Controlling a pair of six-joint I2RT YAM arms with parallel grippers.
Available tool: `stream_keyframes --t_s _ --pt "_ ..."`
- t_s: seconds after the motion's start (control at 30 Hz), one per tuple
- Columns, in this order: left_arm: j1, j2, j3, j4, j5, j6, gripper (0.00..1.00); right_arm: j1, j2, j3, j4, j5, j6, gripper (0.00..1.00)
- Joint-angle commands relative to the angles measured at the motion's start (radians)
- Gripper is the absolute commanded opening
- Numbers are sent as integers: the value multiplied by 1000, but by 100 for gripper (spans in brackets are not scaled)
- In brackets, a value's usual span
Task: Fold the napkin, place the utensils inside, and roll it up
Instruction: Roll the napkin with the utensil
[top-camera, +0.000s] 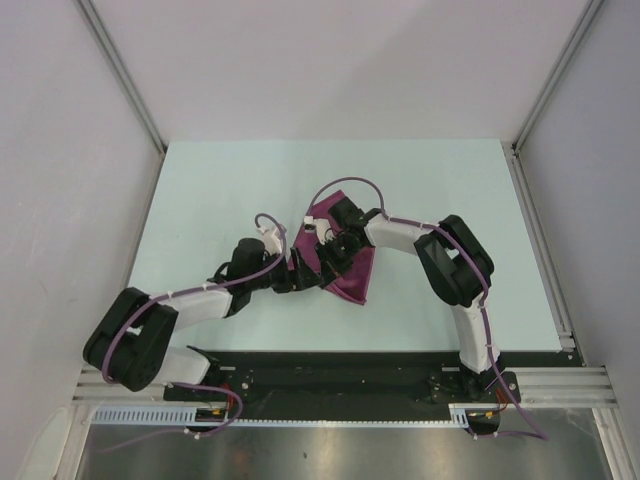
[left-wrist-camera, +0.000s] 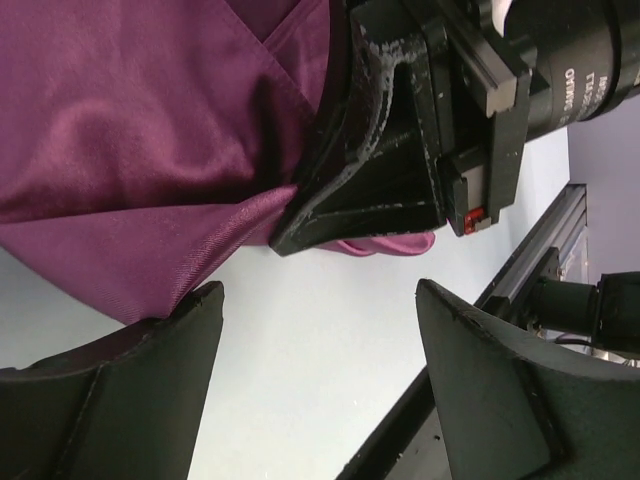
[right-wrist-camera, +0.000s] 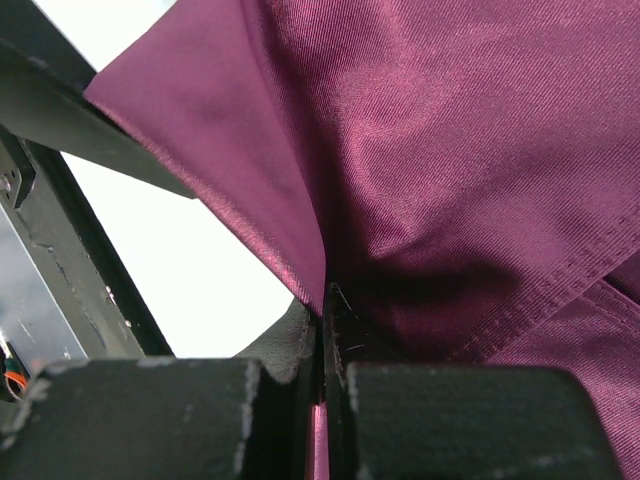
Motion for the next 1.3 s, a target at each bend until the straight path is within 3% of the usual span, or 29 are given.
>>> stream_keyframes --t_s 0.0,0.3,0.83,1.27 --pt "-5 30 23 124 -39 -14 82 7 27 13 -50 -17 11 0" --pt "4 51 24 165 -120 30 82 4 32 8 -46 -24 17 0" --pt "27 151 4 292 -146 75 81 -5 45 -1 -37 -40 38 1" --pt "54 254 -9 277 -208 47 80 -22 7 -27 -3 -85 66 39"
